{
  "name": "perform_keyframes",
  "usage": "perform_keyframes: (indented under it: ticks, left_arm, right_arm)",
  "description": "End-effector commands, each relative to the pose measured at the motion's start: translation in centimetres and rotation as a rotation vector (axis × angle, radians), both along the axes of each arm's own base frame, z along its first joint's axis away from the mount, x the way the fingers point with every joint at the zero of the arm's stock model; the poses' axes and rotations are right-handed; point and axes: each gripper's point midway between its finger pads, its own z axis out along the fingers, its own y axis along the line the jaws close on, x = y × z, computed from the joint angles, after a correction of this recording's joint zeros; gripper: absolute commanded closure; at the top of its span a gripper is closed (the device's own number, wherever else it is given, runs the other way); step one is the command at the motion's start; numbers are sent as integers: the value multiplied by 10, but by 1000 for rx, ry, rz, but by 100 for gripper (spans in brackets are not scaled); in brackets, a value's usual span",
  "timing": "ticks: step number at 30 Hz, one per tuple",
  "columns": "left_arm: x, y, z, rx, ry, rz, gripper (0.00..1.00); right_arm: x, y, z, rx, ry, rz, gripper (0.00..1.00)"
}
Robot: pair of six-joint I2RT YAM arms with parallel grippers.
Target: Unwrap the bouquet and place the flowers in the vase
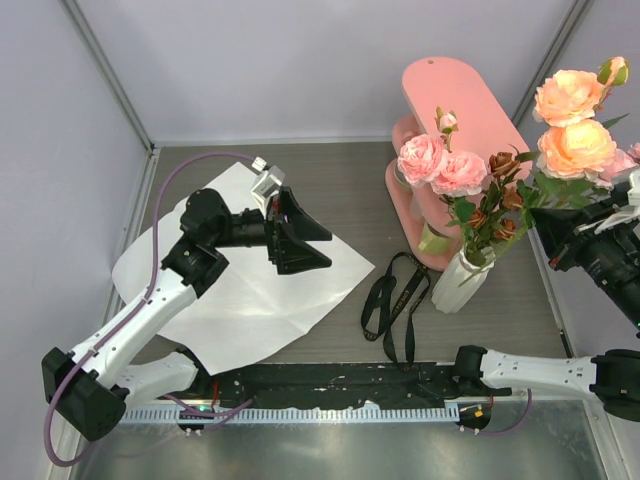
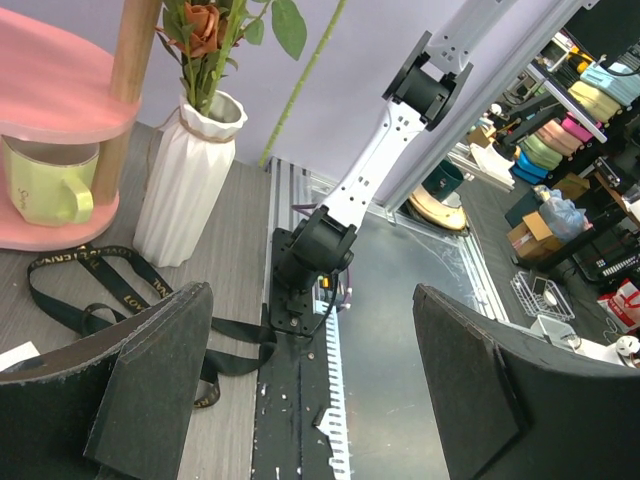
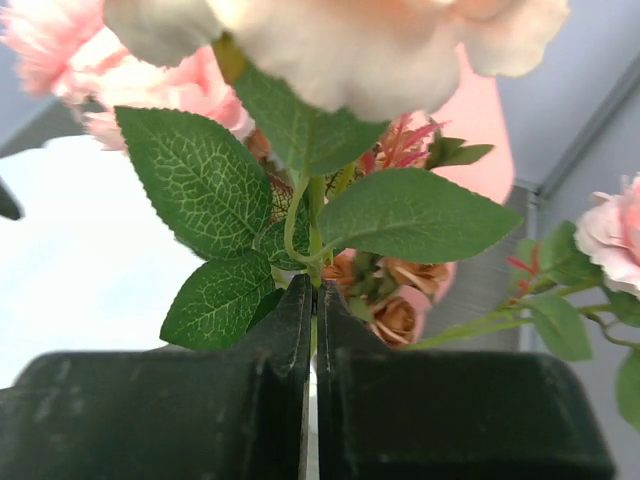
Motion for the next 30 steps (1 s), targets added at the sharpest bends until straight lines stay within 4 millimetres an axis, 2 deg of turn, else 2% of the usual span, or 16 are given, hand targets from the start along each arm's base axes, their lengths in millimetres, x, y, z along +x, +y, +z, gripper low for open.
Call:
perform_keyframes:
  ticks: [1, 5, 7, 12, 16, 20, 22, 23, 25, 26, 28, 30]
  left_arm:
    - [0, 0, 16, -26, -49, 6, 15]
    - [0, 0, 16, -26, -47, 6, 15]
    - [0, 0, 17, -26, -47, 6, 15]
    - [0, 0, 16, -25, -44, 5, 15]
    - [0, -1, 16, -25, -41, 1, 15]
    - [-2, 0, 18, -28, -45, -1, 15]
    - [-3, 1, 19, -31, -50, -1, 15]
    - [-3, 1, 19, -31, -50, -1, 15]
    - [-3, 1, 19, -32, -50, -1, 15]
    - [-3, 1, 19, -32, -48, 0, 15]
    - [-2, 0, 19, -31, -46, -1, 15]
    - [-3, 0, 18, -31, -46, -1, 15]
  right_arm:
    - [13, -35, 9, -63, -47, -214, 99]
    - [8, -53, 29, 30, -97, -232, 99]
    - [8, -55, 33, 39, -106, -240, 99]
    - [17, -39, 36, -49, -108, -244, 99]
    - [22, -36, 40, -98, -115, -277, 99]
    - [25, -33, 27, -148, -104, -298, 99]
    - [24, -33, 20, -118, -102, -290, 99]
    - [26, -26, 10, -140, -93, -283, 99]
    - [24, -27, 5, -84, -99, -274, 99]
    - [27, -20, -6, -104, -91, -268, 99]
    - [28, -15, -12, -50, -92, -262, 99]
    - [29, -9, -29, -48, -89, -252, 99]
